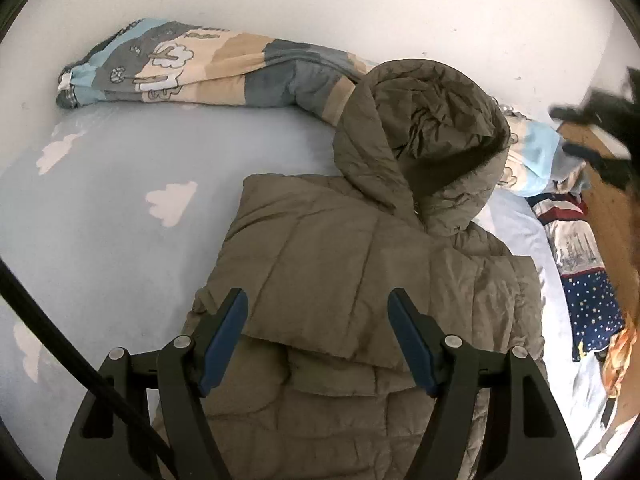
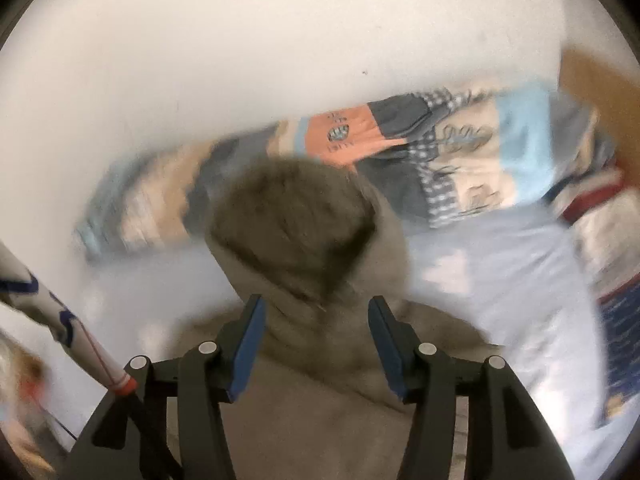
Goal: Fold large clothes
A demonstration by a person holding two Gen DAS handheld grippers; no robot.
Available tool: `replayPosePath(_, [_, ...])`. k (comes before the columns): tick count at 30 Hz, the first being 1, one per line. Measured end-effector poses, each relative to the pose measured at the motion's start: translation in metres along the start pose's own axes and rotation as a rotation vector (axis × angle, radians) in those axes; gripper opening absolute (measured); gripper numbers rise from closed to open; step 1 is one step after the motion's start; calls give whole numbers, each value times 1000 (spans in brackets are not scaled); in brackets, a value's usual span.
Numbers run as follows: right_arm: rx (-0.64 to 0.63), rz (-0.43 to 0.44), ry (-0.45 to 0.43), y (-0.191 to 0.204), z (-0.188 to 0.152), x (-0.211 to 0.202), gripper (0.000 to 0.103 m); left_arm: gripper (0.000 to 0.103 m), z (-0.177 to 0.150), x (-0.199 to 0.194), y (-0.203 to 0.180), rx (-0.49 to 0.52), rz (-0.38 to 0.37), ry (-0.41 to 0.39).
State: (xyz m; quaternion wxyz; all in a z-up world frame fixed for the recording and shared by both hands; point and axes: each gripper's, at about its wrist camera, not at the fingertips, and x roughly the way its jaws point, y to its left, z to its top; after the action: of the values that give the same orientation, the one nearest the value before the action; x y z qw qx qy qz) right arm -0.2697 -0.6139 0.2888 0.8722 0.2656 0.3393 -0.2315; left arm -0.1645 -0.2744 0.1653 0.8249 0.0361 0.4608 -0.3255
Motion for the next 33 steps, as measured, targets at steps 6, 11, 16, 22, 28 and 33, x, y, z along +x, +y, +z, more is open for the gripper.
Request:
replayPosePath(6, [-208,-174,33,19,52,61,64,71,-1,4,4,41,38,-4])
replayPosePath(11, [-256,-238,47,14,74,110,64,71,1,17,18,-11,13,37])
replayPosePath(16, [-352,-283,27,11,68,145,4,71,1,23,23,-25,24,46])
replayPosePath(22, [-371,-280,-50,4,50,111,4,71,-1,20,19,-20,11,46])
replayPosePath(28, [-417,-207,-104,2,2,31,4,71,-4,11,7,-15,-52,36])
replayPosePath(33, [-449,-131,-138,4,-64,-32,4,71,-3,-1,-4,17,-66,2])
